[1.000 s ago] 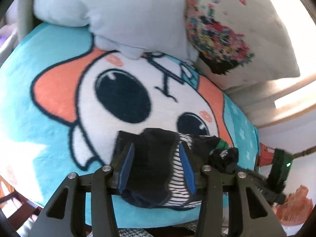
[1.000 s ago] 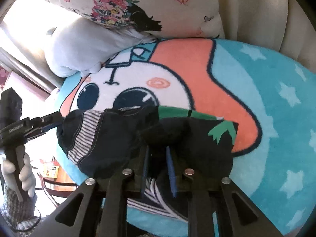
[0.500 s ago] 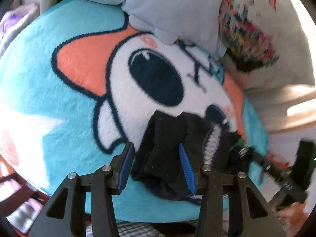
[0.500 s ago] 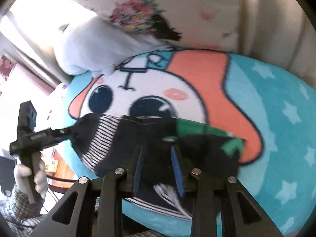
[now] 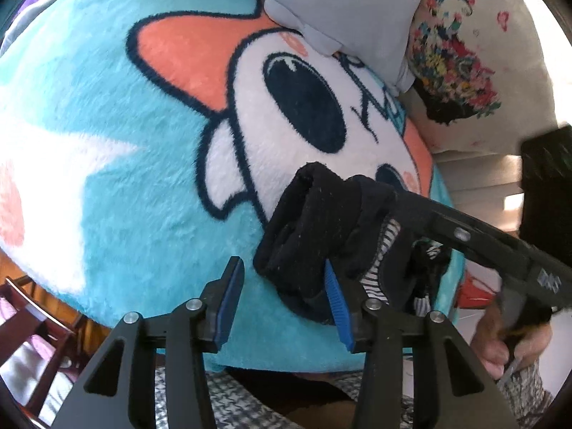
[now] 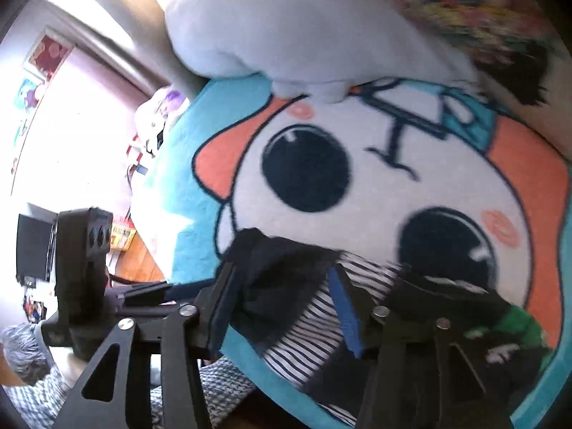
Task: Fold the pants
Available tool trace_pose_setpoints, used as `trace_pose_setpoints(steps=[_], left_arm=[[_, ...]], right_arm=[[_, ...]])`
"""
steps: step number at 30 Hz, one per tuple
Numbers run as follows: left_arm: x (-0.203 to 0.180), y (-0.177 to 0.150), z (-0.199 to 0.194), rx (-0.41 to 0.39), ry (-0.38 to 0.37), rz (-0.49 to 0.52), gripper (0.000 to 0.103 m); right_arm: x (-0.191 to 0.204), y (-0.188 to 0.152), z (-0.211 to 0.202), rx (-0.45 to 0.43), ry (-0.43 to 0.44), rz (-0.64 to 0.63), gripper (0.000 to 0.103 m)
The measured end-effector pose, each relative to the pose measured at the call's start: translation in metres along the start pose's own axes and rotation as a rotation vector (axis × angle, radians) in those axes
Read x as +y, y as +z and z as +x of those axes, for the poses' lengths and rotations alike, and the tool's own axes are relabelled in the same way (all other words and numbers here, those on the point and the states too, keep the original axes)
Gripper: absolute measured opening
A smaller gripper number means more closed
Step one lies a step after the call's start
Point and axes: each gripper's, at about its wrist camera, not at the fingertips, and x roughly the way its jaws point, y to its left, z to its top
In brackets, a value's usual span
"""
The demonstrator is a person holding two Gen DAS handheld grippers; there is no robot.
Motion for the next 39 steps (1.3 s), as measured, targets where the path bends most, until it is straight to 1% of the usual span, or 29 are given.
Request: trace_pose_setpoints(steps=[2,4,8,11,15,17,19,20,21,22,23,24,26,28,31,32,34,35,36,37,39], left_arm=[[0.001,-0.003,-0.002,-0.008,-0.020,-0.003,0.046],[0.005,-0.005,-0.003,-0.007,-0.030,-0.003,0.046],[0.017,-0.010,-0.004,-0.001,-0.024,0.002,0.046],[0.026,-0.012,-0.006,-0.004,-0.059,-0.019,0.046],[0.030,-0.012,-0.008,-0.013,-0.077,-0.024,0.046],[0.031,-0.010,-0.007,-0.011,-0.081,-0.025,0.046],[0.031,-0.010,-0.008,-0.010,-0.084,-0.024,0.046],[0.031,-0.009,-0.008,-0.011,-0.084,-0.020,0.046],[0.030,-0.009,-0.009,-0.011,-0.085,-0.017,0.046],[0.028,-0.008,-0.009,-0.012,-0.087,-0.014,0.046],[0.026,-0.008,-0.009,-0.015,-0.088,-0.006,0.046],[0.022,-0.008,-0.008,-0.017,-0.088,0.000,0.047],[0.012,-0.009,-0.005,-0.019,-0.092,0.034,0.049],[-0.004,-0.011,-0.001,-0.017,-0.103,0.085,0.051],[-0.027,-0.015,0.008,-0.018,-0.115,0.168,0.053],[-0.035,-0.016,0.013,-0.014,-0.109,0.196,0.053],[-0.044,-0.014,0.022,-0.001,-0.093,0.219,0.052],[-0.047,-0.013,0.025,0.010,-0.093,0.227,0.050],[-0.050,-0.013,0.026,0.019,-0.099,0.235,0.034],[-0.054,-0.012,0.027,0.027,-0.103,0.246,0.024],[-0.061,-0.011,0.024,0.027,-0.117,0.256,0.024]], right_arm=[[0.005,0.009,0.013,0.046,0.008,0.012,0.061],[0.011,0.018,0.032,0.119,-0.006,0.011,0.066],[0.024,0.030,0.065,0.207,-0.117,-0.014,0.070],[0.031,0.035,0.088,0.271,-0.185,-0.017,0.076],[0.045,0.038,0.107,0.313,-0.297,-0.062,0.080],[0.055,0.036,0.115,0.339,-0.354,-0.121,0.080],[0.064,0.031,0.120,0.352,-0.405,-0.208,0.077],[0.067,0.029,0.120,0.351,-0.417,-0.240,0.072],[0.067,0.027,0.118,0.345,-0.422,-0.257,0.062],[0.066,0.026,0.114,0.337,-0.430,-0.269,0.056],[0.064,0.026,0.110,0.328,-0.433,-0.271,0.041],[0.060,0.026,0.106,0.318,-0.421,-0.260,0.035],[0.048,0.023,0.094,0.293,-0.361,-0.216,0.030],[0.037,0.022,0.083,0.266,-0.296,-0.170,0.029],[0.021,0.022,0.069,0.243,-0.230,-0.104,0.027],[0.017,0.020,0.064,0.232,-0.212,-0.087,0.027],[0.012,0.020,0.054,0.207,-0.185,-0.059,0.025],[0.013,0.024,0.049,0.195,-0.174,-0.048,0.025],[0.011,0.024,0.044,0.182,-0.164,-0.036,0.024],[0.008,0.022,0.036,0.163,-0.154,-0.021,0.024],[0.002,0.019,0.022,0.127,-0.139,0.002,0.023]])
